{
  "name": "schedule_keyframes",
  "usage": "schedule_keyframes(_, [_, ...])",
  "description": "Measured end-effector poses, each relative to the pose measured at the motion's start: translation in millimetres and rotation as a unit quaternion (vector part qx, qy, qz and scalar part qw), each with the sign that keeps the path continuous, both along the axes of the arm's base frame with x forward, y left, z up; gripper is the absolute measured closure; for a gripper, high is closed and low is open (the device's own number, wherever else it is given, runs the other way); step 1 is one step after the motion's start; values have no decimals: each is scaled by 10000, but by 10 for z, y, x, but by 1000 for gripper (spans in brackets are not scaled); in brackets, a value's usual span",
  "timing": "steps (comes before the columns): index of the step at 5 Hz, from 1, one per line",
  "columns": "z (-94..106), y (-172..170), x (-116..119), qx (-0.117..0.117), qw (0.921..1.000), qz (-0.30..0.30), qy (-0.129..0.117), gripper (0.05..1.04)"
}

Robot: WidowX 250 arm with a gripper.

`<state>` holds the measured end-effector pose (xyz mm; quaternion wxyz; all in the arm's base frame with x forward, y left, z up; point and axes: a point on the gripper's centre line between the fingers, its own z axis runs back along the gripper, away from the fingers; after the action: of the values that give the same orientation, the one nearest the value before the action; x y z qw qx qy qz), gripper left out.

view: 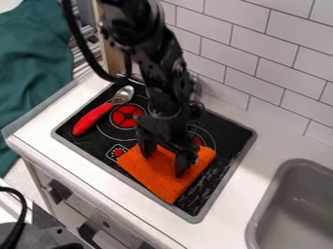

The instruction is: Moved the orange cloth from the right stove to the top side of the burner

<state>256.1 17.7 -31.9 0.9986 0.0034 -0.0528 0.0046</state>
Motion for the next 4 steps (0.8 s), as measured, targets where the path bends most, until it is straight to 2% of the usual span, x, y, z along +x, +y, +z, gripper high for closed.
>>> schedule_keyframes(1, [-93, -1, 80, -8, 9999, -29, -124, 81])
schedule_keyframes(2, [-110, 22, 110, 249, 9992, -36, -303, 82])
schedule_keyframes(3, [-134, -33, 85, 408, 9982, -128, -428, 83])
schedule_keyframes(4, [-128, -133, 129, 312, 9986, -68, -433, 83])
